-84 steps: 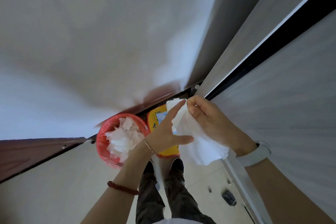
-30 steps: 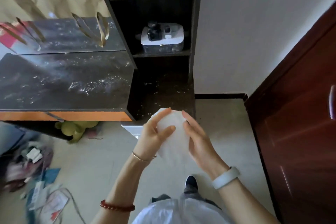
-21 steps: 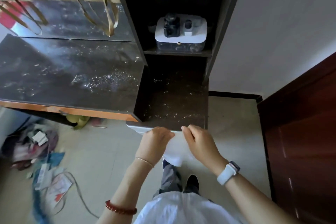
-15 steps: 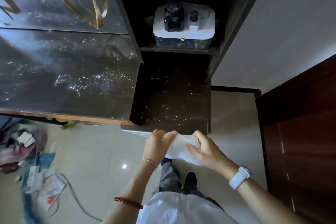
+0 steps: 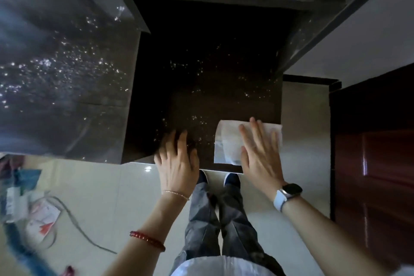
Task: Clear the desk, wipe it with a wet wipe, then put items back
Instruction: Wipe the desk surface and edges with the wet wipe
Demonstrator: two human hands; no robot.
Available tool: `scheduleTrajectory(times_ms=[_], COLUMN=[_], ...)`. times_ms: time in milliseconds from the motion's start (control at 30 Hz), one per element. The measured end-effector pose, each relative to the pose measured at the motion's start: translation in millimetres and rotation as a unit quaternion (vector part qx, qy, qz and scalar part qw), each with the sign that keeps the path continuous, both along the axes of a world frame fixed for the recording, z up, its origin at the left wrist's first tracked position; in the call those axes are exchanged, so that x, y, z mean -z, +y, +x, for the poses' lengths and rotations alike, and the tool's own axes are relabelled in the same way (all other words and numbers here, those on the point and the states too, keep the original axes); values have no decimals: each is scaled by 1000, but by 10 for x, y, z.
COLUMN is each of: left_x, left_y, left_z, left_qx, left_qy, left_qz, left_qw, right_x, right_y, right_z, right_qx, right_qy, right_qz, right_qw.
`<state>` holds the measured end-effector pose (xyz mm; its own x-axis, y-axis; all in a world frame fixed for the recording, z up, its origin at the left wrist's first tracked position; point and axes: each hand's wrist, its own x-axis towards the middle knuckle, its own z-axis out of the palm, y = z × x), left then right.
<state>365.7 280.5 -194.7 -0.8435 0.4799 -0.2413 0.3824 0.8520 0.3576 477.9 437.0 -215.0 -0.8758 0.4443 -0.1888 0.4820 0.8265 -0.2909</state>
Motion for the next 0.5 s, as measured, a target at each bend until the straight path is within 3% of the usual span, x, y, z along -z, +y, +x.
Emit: scheduleTrajectory(times_ms=[167, 200, 300, 333, 367, 433, 500], left_x=[179, 194, 207, 191, 175, 146, 149], left_y=[24, 49, 198, 256, 302, 380, 444], left_z=[-105, -142, -312, -383, -451, -577, -679], left_qx=[-10, -6, -4, -15, -21, -20, -6], left_qy=[48, 55, 44, 34, 30, 31, 30], left_qz=[11, 12, 7, 4, 4, 2, 8], left_qw=[999, 998, 999, 999, 999, 999, 1000], right_x=[177, 178, 181, 170, 169, 111, 84], right_y=[282, 459, 609, 438, 197, -192, 11], right_z=[-77, -239, -756, -757, -654, -212, -96], right_qx=[-198, -179, 41, 43, -18, -234, -329], right_qy=[-28, -33, -47, -45, -28, -2, -16], right_qz=[39, 59, 61, 56, 39, 17, 13], right_qw=[979, 982, 996, 997, 999, 972, 944])
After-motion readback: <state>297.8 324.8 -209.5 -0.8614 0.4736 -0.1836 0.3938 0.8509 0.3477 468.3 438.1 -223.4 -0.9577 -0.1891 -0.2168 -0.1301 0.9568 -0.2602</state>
